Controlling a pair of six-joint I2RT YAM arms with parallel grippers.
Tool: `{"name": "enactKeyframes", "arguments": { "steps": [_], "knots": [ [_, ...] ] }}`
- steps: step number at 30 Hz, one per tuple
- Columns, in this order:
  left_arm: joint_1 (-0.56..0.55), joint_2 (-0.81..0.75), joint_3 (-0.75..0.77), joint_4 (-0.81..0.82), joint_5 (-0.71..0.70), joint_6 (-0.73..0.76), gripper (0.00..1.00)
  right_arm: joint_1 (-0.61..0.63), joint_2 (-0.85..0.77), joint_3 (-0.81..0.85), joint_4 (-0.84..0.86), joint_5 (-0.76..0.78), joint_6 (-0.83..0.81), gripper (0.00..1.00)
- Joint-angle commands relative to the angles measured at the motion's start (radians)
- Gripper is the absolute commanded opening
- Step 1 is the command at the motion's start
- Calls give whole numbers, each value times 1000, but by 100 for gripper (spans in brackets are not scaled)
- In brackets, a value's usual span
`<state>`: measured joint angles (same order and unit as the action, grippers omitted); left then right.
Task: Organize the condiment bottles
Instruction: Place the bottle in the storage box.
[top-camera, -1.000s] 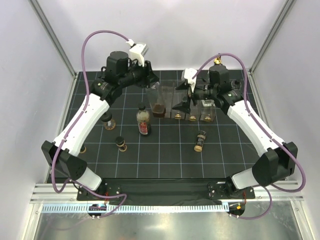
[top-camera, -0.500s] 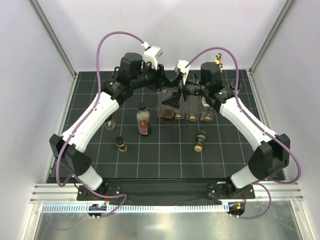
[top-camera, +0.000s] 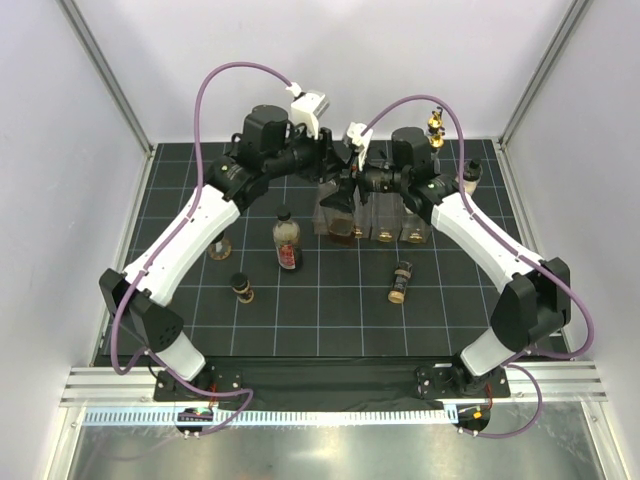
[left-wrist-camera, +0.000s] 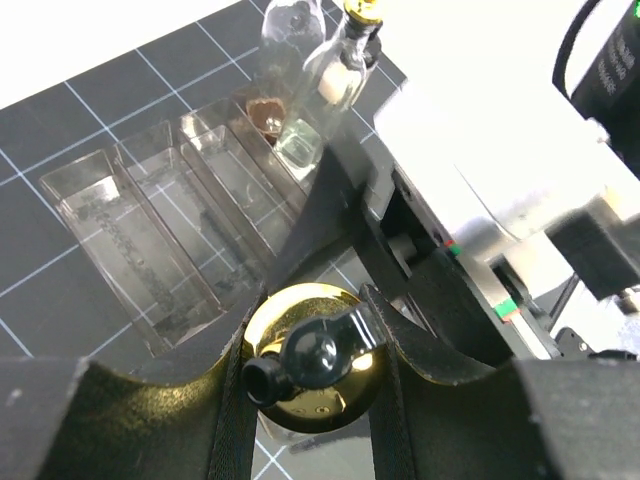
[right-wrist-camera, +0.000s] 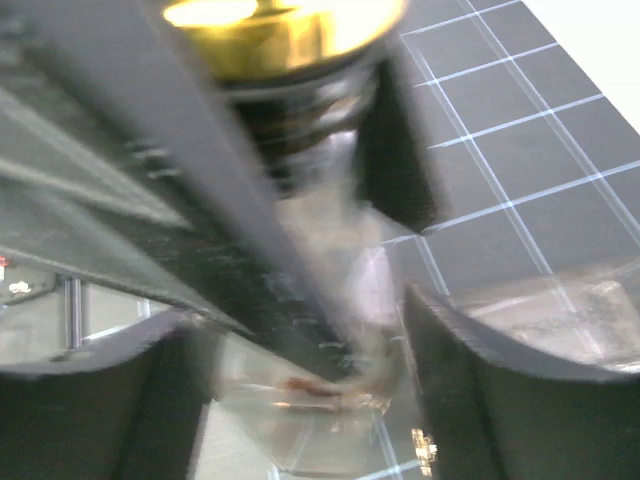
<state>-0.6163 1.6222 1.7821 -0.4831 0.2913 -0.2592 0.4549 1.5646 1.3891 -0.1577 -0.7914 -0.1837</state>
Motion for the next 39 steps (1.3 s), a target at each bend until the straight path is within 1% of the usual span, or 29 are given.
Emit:
{"name": "enactKeyframes", "arguments": {
  "steps": [1,2,3,5,6,7,8,9,10,11,12,13,14,15,17,18,20,22,23,27,29,36,39],
  "knots": [
    [-7,-36,65,106,25,-35,0,7,-9,7,27,-3,3,67],
    [-7,-39,65,107,26,-35,0,5,-9,7,29,-6,0,58],
    [-7,-41,62,107,25,-38,0,5,-9,8,24,-8,-6,39],
    [-5,-39,60,110,29,-46,0,7,-12,10,20,-15,-13,25],
    [-7,-42,59,112,26,-51,0,7,-14,13,18,-17,-17,20],
    [-5,-44,54,113,28,-57,0,5,-17,11,14,-19,-22,9],
    [-7,-45,51,121,31,-69,2,5,-20,11,11,-25,-28,4],
    [-7,-48,50,123,31,-75,6,5,-23,10,10,-28,-28,4],
    [-7,-51,42,124,31,-81,16,5,-26,8,12,-32,-34,4],
    [-7,-54,37,127,31,-93,21,7,-35,1,14,-37,-36,4],
    [-7,-59,31,133,29,-98,29,5,-41,-2,12,-38,-39,4],
    [-7,-71,24,135,23,-103,45,7,-46,-8,14,-39,-43,4],
    [-7,-77,13,138,20,-113,51,8,-58,-21,14,-37,-49,4],
    [-7,-85,4,144,10,-115,60,5,-66,-27,14,-35,-53,4],
    [-5,-110,-19,146,-9,-124,70,5,-84,-50,17,-35,-59,4],
    [-7,-117,-27,152,-14,-126,77,4,-89,-55,15,-37,-60,4],
    [-7,-142,-50,156,-23,-132,83,2,-101,-73,20,-43,-60,4],
    [-7,-162,-59,158,-29,-135,87,1,-109,-87,24,-43,-57,4],
    [-7,-169,-69,159,-29,-135,91,-1,-118,-93,27,-43,-56,4],
    [-5,-212,-85,155,-78,-111,98,-10,-139,-122,23,-54,-69,4],
    [-5,-243,-86,150,-118,-86,100,-13,-156,-134,0,-55,-88,4],
    [0,-330,-85,103,-224,-6,100,-53,-225,-200,-11,-60,-99,4],
    [1,-381,-122,75,-285,57,100,-88,-265,-209,-25,-74,-100,4]
  ]
}}
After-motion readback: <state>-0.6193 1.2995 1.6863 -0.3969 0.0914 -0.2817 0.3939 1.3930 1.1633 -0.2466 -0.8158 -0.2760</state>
